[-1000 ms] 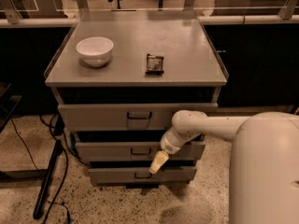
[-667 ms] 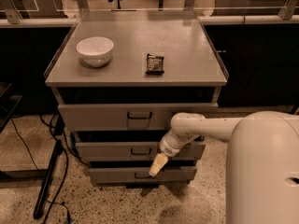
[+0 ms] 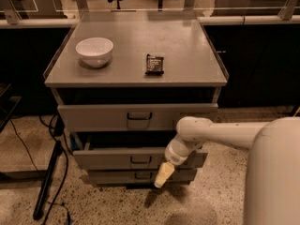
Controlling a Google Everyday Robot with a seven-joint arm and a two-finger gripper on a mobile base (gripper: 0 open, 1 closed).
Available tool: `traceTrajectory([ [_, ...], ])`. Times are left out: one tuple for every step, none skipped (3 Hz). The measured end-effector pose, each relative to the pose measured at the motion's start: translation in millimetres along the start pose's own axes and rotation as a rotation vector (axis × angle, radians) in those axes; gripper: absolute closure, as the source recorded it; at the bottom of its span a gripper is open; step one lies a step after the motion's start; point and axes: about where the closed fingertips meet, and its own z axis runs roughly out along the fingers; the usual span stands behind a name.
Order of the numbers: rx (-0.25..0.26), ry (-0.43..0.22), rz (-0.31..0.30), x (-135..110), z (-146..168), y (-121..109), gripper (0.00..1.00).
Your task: Open middle drawer
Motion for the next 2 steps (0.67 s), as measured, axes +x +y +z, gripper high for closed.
traceTrajectory([
  [-0.055, 0.027, 0.021, 25.5, -26.3, 37.7, 0.0],
  [-0.066, 0.036, 0.026, 31.1, -31.8, 44.5, 0.0],
])
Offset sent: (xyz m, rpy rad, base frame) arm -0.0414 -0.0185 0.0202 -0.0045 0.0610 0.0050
